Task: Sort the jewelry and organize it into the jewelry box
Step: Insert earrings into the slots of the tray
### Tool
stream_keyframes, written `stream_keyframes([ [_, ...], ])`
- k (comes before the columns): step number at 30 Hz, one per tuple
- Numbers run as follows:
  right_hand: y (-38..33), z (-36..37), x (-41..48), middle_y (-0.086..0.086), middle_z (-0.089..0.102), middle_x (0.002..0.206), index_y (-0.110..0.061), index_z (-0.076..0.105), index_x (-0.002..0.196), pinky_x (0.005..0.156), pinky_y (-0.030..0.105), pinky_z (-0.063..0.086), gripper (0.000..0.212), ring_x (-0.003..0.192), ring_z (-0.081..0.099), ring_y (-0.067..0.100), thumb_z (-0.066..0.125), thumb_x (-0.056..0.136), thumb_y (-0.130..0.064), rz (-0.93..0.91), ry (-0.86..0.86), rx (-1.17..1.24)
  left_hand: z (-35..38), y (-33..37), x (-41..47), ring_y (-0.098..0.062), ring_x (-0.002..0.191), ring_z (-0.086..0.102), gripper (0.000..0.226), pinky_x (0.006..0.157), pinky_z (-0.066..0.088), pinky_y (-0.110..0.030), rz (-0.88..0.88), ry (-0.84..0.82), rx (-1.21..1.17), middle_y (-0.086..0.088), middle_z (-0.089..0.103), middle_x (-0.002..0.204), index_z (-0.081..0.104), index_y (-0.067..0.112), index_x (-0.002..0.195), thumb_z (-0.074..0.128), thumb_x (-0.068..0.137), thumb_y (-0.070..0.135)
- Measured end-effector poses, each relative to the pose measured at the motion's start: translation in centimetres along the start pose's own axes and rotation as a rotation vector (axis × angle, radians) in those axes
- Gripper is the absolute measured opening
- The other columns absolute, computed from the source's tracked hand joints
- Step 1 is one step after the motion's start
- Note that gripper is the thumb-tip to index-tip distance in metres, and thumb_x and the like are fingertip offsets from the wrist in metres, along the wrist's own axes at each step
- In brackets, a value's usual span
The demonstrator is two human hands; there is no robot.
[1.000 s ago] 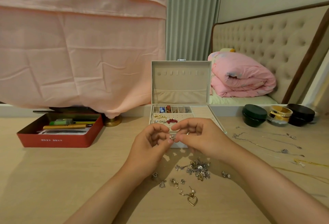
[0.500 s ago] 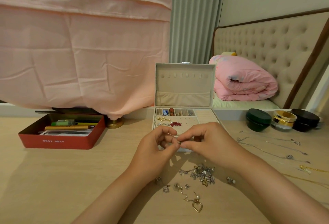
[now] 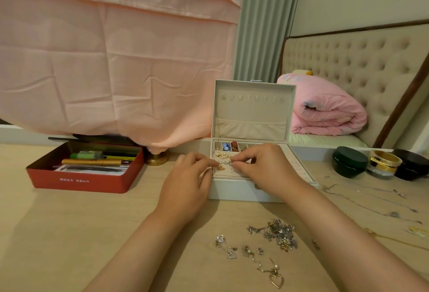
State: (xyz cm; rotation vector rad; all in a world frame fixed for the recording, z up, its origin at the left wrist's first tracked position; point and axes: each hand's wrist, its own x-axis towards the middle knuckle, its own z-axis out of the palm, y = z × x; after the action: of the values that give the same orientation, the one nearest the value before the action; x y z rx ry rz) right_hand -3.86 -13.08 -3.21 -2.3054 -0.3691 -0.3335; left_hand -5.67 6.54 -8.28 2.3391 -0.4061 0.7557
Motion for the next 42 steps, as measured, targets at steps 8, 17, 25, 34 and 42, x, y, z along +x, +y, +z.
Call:
stream_keyframes([
  [8,0.2,0.8,0.4,-0.011,0.077,0.090,-0.027,0.082,0.091,0.082,0.034,0.054,0.010,0.085,0.067,0.003,0.075,0.088,-0.021,-0.129,-0.016,-0.217,1.0,-0.2,0.2,-0.007,0.105,0.045,0.018,0.088,0.043,-0.031,-0.002,-0.010,-0.052,0.015,0.053,0.108,0.069,0.035,0.108,0.054,0.099,0.031],
  [17,0.7,1.2,0.4,-0.009,0.075,0.091,-0.028,0.082,0.094,0.076,0.038,0.055,0.010,0.086,0.067,0.012,0.075,0.088,-0.025,-0.225,0.025,-0.354,1.2,0.0,0.3,-0.005,0.106,0.044,0.019,0.088,0.043,-0.032,-0.019,-0.020,-0.051,0.015,0.051,0.109,0.067,0.034,0.109,0.051,0.099,0.032],
  [25,0.5,-0.3,0.7,-0.018,0.066,0.094,-0.035,0.079,0.093,0.085,0.037,0.053,0.012,0.093,0.062,0.007,0.067,0.092,-0.034,-0.134,-0.093,-0.335,1.2,0.2,0.3,-0.007,0.107,0.044,0.019,0.087,0.044,-0.033,-0.012,-0.020,-0.029,0.015,0.051,0.110,0.066,0.034,0.110,0.051,0.100,0.032],
  [34,-0.1,-2.2,0.0,-0.017,0.064,0.094,-0.034,0.076,0.097,0.071,0.022,0.046,0.015,0.073,0.057,-0.008,0.065,0.093,-0.024,-0.120,-0.008,-0.227,-0.5,1.2,0.4,-0.003,0.097,0.047,0.013,0.077,0.041,-0.028,-0.010,-0.042,0.016,0.018,0.051,0.103,0.061,0.035,0.107,0.053,0.097,0.035],
  [42,-3.4,-2.1,-4.9,-0.022,0.070,0.089,-0.039,0.076,0.094,0.079,0.026,0.054,0.009,0.081,0.063,-0.003,0.074,0.086,-0.036,-0.096,-0.449,-0.341,-5.1,3.9,1.9,-0.001,0.066,0.059,0.008,0.062,0.046,-0.017,-0.098,-0.794,0.035,0.009,0.069,0.082,0.072,0.026,0.090,0.066,0.086,0.029],
])
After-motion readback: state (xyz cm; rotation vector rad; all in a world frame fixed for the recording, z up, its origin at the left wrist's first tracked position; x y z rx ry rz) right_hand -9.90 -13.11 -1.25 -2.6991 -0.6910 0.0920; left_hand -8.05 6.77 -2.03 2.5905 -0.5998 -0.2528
